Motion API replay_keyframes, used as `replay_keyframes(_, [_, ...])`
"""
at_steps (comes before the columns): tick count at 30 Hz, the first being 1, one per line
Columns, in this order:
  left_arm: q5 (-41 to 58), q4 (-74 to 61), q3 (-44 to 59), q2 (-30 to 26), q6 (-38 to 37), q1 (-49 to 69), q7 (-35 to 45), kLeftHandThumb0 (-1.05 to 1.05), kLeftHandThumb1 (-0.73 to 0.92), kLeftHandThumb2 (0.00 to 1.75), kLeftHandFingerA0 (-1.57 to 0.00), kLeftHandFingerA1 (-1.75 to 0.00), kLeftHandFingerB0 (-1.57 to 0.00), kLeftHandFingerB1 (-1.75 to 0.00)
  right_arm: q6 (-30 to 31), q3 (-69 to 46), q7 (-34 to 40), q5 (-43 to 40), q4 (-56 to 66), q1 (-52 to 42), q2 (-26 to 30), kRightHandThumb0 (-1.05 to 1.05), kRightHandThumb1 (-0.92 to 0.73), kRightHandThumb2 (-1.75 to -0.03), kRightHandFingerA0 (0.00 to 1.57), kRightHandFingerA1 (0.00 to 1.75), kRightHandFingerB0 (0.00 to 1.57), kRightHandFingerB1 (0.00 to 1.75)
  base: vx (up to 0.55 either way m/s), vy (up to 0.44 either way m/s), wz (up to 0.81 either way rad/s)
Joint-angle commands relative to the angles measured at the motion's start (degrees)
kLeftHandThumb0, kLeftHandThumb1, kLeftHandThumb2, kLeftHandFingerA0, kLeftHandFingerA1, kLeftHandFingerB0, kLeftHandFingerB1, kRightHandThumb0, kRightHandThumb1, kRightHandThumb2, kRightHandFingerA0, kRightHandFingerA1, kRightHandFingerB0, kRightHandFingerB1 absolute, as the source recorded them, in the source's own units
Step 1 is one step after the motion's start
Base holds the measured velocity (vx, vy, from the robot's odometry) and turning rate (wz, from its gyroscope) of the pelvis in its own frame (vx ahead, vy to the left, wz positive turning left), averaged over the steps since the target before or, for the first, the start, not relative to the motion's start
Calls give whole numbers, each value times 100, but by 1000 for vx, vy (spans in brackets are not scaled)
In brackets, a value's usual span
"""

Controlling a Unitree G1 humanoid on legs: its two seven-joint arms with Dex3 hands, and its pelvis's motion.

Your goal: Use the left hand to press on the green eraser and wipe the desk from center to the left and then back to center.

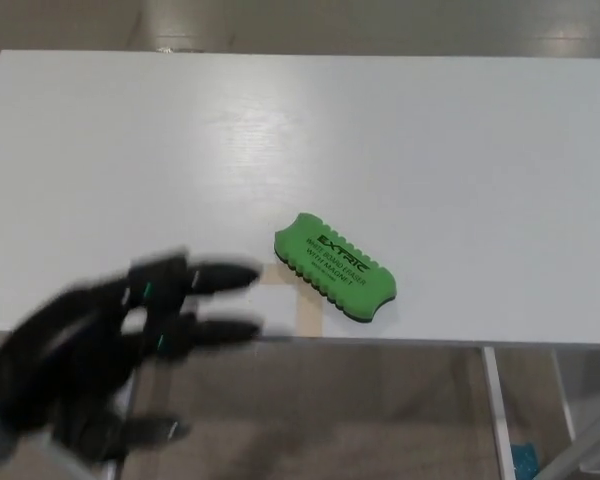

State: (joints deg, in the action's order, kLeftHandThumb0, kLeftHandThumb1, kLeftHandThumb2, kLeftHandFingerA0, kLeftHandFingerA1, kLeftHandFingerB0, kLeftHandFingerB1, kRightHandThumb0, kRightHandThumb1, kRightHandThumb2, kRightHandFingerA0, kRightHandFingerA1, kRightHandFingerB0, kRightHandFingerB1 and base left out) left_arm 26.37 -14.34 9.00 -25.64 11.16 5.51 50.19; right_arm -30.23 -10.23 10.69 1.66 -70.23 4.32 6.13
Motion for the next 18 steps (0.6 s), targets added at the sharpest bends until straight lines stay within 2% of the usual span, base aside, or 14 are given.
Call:
replay_keyframes(1, [-14,1179,341,125,-967,1840,683,-54,49,55,-51,-39,-40,-34,94,86,22,100,-103,-393,131,-24,-66,-59,78,67,73,54,0,0,0])
replay_keyframes(3, [-257,1726,323,187,-1226,1768,479,-55,49,56,-52,-39,-40,-33,99,111,41,113,-102,-417,140,-24,-66,-59,78,66,73,54,0,0,0])
replay_keyframes(4, [-579,2505,311,218,-1505,1563,76,-58,51,56,-53,-40,-38,-33,103,120,23,113,-107,-450,135,-24,-66,-59,72,54,71,52,0,0,0])
replay_keyframes(7, [-1135,4020,308,270,-2019,1154,-732,-58,50,56,-54,-41,-38,-33,90,131,-35,91,-114,-516,120,-23,-66,-59,68,52,70,52,0,0,4])
replay_keyframes(8, [-1365,4787,309,285,-2150,962,-1348,-60,50,56,-54,-41,-40,-34,80,107,-120,41,-128,-538,113,-23,-66,-59,67,54,68,50,0,0,0])
replay_keyframes(10, [-1518,5278,295,288,-2219,846,-1800,-60,50,56,-54,-41,-40,-34,89,84,-189,-2,-144,-545,115,-23,-66,-59,67,54,68,50,0,0,0])
replay_keyframes(13, [-1696,5652,251,286,-2195,709,-2386,-61,50,56,-55,-41,-41,-35,111,64,-242,-38,-142,-511,114,-24,-66,-60,67,55,67,50,0,0,0])
replay_keyframes(14, [-1925,5905,155,293,-1788,507,-3183,-61,41,75,-53,-51,-36,-45,112,13,-326,-108,-142,-482,98,-25,-67,-60,66,59,67,50,0,0,0])
replay_keyframes(15, [-1990,5994,125,294,-1683,443,-3413,-61,41,75,-53,-51,-36,-45,112,-2,-350,-128,-143,-473,93,-25,-67,-60,66,59,67,50,0,0,0])
replay_keyframes(16, [-2123,6248,22,252,-1359,224,-3841,-42,47,55,-65,-42,-41,-33,87,-5,-361,-136,-125,-466,78,-25,-67,-60,67,56,65,49,0,0,0])
replay_keyframes(17, [-2199,6405,-43,221,-1153,83,-4076,-42,47,55,-65,-42,-41,-33,68,-1,-359,-135,-111,-464,67,-25,-67,-60,67,56,65,49,0,0,0])
replay_keyframes(18, [-2177,6616,-54,192,-935,-70,-4204,-46,37,71,-51,-51,-34,-44,48,11,-350,-120,-98,-463,68,-24,-67,-59,66,52,60,45,0,0,0])
